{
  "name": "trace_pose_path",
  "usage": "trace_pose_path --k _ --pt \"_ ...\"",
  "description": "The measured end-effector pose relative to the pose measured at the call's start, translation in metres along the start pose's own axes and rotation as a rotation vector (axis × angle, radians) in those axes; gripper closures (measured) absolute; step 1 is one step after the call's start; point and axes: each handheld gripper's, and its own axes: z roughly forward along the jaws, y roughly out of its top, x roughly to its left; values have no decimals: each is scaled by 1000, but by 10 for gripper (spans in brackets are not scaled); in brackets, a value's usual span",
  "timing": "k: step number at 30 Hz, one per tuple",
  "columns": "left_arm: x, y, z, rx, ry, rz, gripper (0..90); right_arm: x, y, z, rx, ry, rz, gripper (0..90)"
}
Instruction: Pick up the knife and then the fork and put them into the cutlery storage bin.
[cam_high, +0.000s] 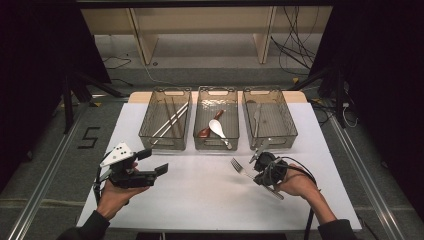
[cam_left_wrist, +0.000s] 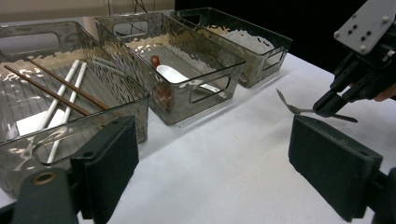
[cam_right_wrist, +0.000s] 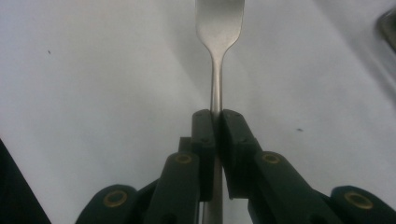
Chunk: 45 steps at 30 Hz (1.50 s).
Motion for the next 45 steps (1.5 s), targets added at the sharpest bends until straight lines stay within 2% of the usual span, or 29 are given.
trace_pose_path --k 9,12,18,24,34,45 --pt "0 0 0 0 2 2 155 -14 1 -27 -134 -10 56 850" --pt "1 -1 0 -3 9 -5 155 -19 2 -38 -175 -31 81 850" --pt "2 -1 0 -1 11 -3 155 -38 2 -57 -266 -57 146 850" --pt "2 -1 0 -5 14 -7 155 -60 7 -66 -315 -95 229 850" --pt "2 -1 0 -4 14 -5 155 -91 25 -81 -398 -147 328 849" --pt "2 -1 0 -6 12 -5 155 -121 44 -83 -424 -173 433 849"
